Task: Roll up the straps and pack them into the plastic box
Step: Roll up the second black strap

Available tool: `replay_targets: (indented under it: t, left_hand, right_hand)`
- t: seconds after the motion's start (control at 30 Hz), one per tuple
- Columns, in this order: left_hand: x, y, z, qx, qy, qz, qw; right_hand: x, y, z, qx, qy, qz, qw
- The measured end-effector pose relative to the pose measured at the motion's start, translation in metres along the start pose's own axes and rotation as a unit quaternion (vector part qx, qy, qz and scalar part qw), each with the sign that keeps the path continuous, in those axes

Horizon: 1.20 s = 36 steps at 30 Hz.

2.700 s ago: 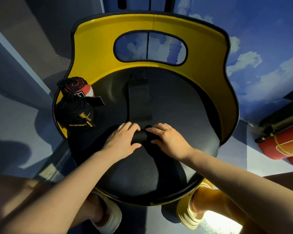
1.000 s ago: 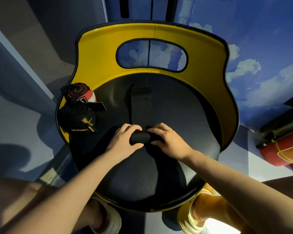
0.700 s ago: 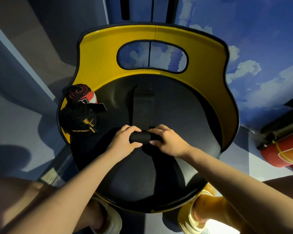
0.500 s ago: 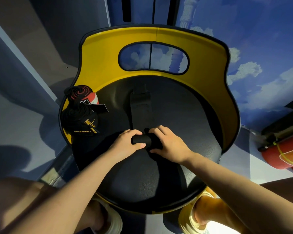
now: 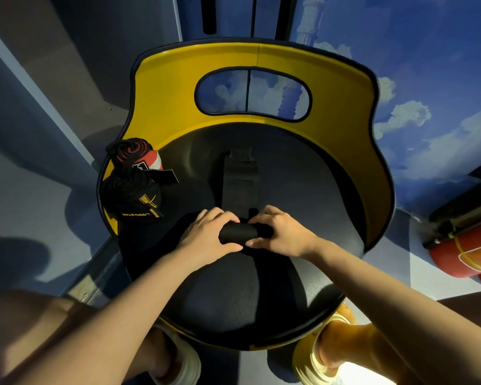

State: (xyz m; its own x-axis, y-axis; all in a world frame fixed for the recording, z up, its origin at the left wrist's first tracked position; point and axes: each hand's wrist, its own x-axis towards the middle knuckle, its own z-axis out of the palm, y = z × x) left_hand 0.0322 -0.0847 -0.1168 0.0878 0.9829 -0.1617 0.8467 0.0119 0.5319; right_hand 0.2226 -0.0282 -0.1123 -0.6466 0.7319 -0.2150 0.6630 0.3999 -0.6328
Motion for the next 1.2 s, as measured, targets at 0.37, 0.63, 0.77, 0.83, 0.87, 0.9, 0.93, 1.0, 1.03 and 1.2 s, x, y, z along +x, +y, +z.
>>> replay_targets:
  t: [0.37, 0.63, 0.77, 0.83, 0.87, 0.9, 0.93, 1.0, 1.03, 1.2]
  left_hand:
    - [0.011, -0.006, 0.002, -0.064, -0.019, -0.044, 0.997]
    - [0.008, 0.001, 0.004, -0.074, 0.079, -0.034, 0.994]
    - [0.009, -0.002, 0.004, -0.081, 0.081, -0.028, 0.993]
    - [0.012, -0.004, 0.003, -0.109, 0.076, -0.037, 0.99]
    - [0.013, -0.005, 0.003, -0.124, 0.072, -0.043, 0.989]
    - [0.014, -0.005, 0.003, -0.134, 0.069, -0.049, 0.987]
    - [0.016, -0.005, 0.003, -0.138, 0.066, -0.056, 0.987]
    - [0.019, -0.004, 0.002, -0.142, 0.059, -0.073, 0.985]
    - [0.02, -0.003, 0.002, -0.149, 0.056, -0.08, 0.984]
    - [0.022, 0.002, 0.001, -0.181, 0.054, -0.098, 0.977]
  right_hand:
    - [-0.006, 0.002, 0.013, -0.011, 0.091, -0.05, 0.995]
    - [0.009, 0.0, 0.007, 0.097, 0.086, 0.046, 0.99]
    - [0.015, 0.0, 0.011, 0.087, 0.101, 0.073, 0.988]
    - [0.014, -0.001, 0.013, 0.067, 0.128, 0.052, 0.988]
    - [0.014, -0.003, 0.014, 0.056, 0.145, 0.032, 0.987]
    - [0.013, -0.003, 0.014, 0.044, 0.16, 0.013, 0.986]
    - [0.013, -0.004, 0.014, 0.031, 0.172, -0.007, 0.985]
    - [0.012, -0.003, 0.013, 0.0, 0.176, -0.033, 0.984]
    - [0.012, -0.001, 0.013, -0.015, 0.166, -0.039, 0.985]
    - [0.011, 0.004, 0.013, -0.077, 0.137, -0.06, 0.986]
